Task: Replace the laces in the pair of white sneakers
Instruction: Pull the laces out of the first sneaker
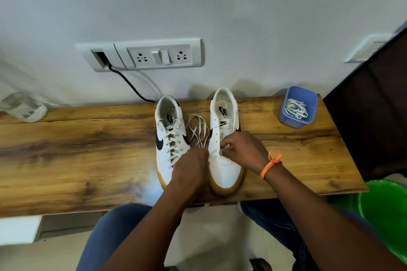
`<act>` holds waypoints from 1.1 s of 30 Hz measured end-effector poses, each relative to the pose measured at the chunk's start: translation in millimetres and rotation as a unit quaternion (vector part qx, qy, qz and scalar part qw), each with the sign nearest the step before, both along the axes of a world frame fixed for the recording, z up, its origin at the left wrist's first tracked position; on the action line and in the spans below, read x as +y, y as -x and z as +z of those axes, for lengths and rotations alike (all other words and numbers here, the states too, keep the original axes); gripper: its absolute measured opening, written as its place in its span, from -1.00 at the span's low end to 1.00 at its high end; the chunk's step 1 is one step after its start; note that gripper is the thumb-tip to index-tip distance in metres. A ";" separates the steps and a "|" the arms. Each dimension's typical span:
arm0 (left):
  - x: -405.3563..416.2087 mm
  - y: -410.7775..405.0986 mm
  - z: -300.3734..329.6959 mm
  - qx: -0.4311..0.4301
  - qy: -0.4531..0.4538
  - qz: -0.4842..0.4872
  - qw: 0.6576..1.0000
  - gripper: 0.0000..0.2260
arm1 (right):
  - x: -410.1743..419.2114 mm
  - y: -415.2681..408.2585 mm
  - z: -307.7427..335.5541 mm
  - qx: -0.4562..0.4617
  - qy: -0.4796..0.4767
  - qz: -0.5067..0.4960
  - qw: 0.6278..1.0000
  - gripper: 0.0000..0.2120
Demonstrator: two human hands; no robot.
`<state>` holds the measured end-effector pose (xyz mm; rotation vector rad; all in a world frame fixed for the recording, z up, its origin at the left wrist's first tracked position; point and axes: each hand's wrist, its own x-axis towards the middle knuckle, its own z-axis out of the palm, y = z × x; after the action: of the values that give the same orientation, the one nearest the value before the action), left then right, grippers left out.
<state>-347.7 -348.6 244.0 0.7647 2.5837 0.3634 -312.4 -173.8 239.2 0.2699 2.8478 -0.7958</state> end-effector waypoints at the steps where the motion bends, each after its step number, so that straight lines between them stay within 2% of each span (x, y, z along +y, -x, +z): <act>1: 0.1 -7.3 2.4 0.006 -0.007 -0.018 1.000 -0.64 | -3.0 -1.5 -1.0 0.011 -0.001 -0.007 1.000 -0.91; 5: -0.2 -46.7 1.0 -0.001 0.069 -0.115 0.991 -0.23 | -6.5 -7.3 -5.4 0.019 0.022 -0.027 0.999 -0.93; 7: -2.3 -56.3 -5.6 0.014 0.099 -0.126 0.987 -0.15 | -9.3 -9.8 -7.8 0.014 0.046 -0.045 0.998 -0.92; 9: -0.9 -59.0 -8.8 0.041 0.107 -0.121 0.986 -0.14 | -13.1 -13.9 -8.6 0.012 0.126 -0.116 0.985 -0.91; 10: 1.2 -58.8 -10.4 0.042 0.108 -0.119 0.986 -0.15 | -12.6 -16.1 -8.2 0.009 0.191 -0.175 0.966 -0.89; 12: 1.7 -57.7 -9.7 0.030 0.111 -0.125 0.986 -0.18 | -9.7 -22.1 -5.7 -0.008 0.326 -0.292 0.899 -0.87; 15: 1.2 -56.0 -10.7 0.024 0.111 -0.125 0.986 -0.27 | -8.5 -34.2 -3.1 -0.028 0.505 -0.427 0.749 -0.82; 16: 3.7 -56.2 -12.0 0.025 0.094 -0.111 0.989 -0.36 | -8.3 -37.2 -3.4 -0.025 0.527 -0.455 0.718 -0.80; 17: 6.9 -56.9 -12.2 0.033 0.067 -0.089 0.993 -0.50 | -9.4 -39.0 -4.6 -0.014 0.521 -0.466 0.715 -0.79; 18: 10.5 -57.6 -12.9 0.046 0.034 -0.064 0.996 -0.63 | -12.0 -40.5 -4.9 0.002 0.490 -0.460 0.741 -0.80; 20: 15.8 -58.5 -13.4 0.054 -0.029 -0.013 0.998 -0.76 | -15.3 -40.2 -6.9 0.059 0.348 -0.409 0.841 -0.86; 22: 17.3 -58.7 -13.8 0.027 -0.082 0.040 0.995 -0.73 | -16.1 -36.6 -7.7 0.124 0.159 -0.313 0.928 -0.89; 23: 18.0 -59.9 -16.3 0.017 -0.098 0.051 0.994 -0.67 | -15.4 -34.8 -8.7 0.139 0.085 -0.261 0.951 -0.87; 26: 19.8 -66.8 -28.8 0.032 -0.110 0.028 0.993 -0.48 | -19.0 -32.3 -13.4 0.121 -0.044 -0.167 0.977 -0.90; 28: 20.7 -70.1 -37.1 0.057 -0.095 0.015 0.994 -0.44 | -22.9 -30.1 -17.7 0.105 -0.062 -0.155 0.980 -0.91; 30: 21.2 -70.0 -37.0 0.053 -0.066 0.011 0.996 -0.46 | -24.1 -27.3 -16.9 0.104 -0.039 -0.178 0.978 -0.97; 33: 20.3 -67.6 -33.0 0.029 -0.043 0.006 0.999 -0.49 | -19.3 -27.2 -5.1 0.110 0.083 -0.253 0.958 -0.96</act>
<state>-280.1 -328.3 211.0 0.8016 2.6412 0.4659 -285.2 -193.2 234.1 0.9706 2.9174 -1.2167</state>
